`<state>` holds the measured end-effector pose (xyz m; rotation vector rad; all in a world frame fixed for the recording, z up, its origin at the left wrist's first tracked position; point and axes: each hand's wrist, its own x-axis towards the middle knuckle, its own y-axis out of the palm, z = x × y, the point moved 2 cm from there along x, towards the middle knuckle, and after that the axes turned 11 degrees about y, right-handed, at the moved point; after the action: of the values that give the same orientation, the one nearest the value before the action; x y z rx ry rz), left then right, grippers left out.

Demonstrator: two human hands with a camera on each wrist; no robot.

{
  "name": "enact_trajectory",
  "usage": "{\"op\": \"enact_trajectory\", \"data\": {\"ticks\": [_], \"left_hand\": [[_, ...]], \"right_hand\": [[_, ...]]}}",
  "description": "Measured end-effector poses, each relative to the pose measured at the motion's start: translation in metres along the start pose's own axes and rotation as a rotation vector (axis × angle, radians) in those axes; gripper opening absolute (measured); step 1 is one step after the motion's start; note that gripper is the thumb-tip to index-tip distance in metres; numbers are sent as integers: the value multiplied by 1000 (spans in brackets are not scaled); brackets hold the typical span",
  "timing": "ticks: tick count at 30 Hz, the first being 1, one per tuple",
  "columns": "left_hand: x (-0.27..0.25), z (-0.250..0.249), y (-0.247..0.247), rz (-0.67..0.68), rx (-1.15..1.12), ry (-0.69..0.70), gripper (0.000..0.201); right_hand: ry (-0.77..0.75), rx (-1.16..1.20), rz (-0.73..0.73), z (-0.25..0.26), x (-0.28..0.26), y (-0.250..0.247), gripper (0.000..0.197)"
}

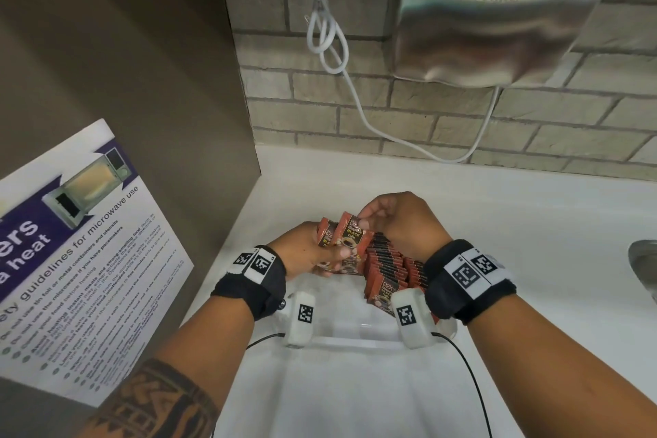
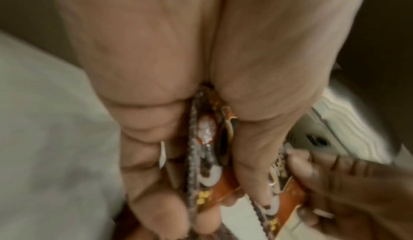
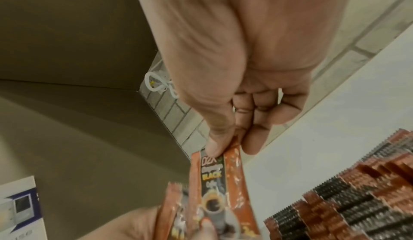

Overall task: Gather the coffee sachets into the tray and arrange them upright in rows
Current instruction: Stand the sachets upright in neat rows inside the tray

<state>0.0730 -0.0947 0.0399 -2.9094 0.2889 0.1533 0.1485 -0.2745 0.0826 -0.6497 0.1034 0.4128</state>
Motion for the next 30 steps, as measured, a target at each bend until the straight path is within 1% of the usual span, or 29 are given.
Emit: {"op": "enact_trajectory", "data": {"ticks": [1,2,4,5,6,7,9,12,14,15,17,21,24,30], "left_hand": [[-1,1,-5,18,161,-30,6],[-1,3,-10,44,351,-72,7],[1,7,-15,105,695,-155,23],[2,8,-15,134,805,-188,30],[2,8,-13,166,881,-214,32],[2,8,-10,208,930,-241,30],[3,8,-1,295,958,-287,25],[9,10,14,411,893,-335,28],[13,14,24,455,859,-342,28],[15,16,27,466,847,-337,25],[19,20,31,466,836,-341,19],[27,27,31,453,819,-374,28],[31,31,31,449,821,-382,29],[34,30,30,442,834,-395,27]], "right_hand": [[0,-30,-8,1,0,-1,4],[5,-70,-5,3,0,-1,1],[14,-154,5,2,1,3,3],[19,-188,9,1,2,7,5],[26,-218,15,0,3,11,8],[39,-248,22,-2,3,15,11],[67,-316,32,-8,7,26,13],[97,-452,14,-13,9,38,18],[115,-536,-11,-13,9,42,21],[124,-568,-20,-14,11,44,23],[127,-614,-20,-16,14,47,26],[108,-641,-22,-21,19,50,21],[91,-653,-20,-23,21,51,17],[69,-649,-5,-25,23,50,22]]}}
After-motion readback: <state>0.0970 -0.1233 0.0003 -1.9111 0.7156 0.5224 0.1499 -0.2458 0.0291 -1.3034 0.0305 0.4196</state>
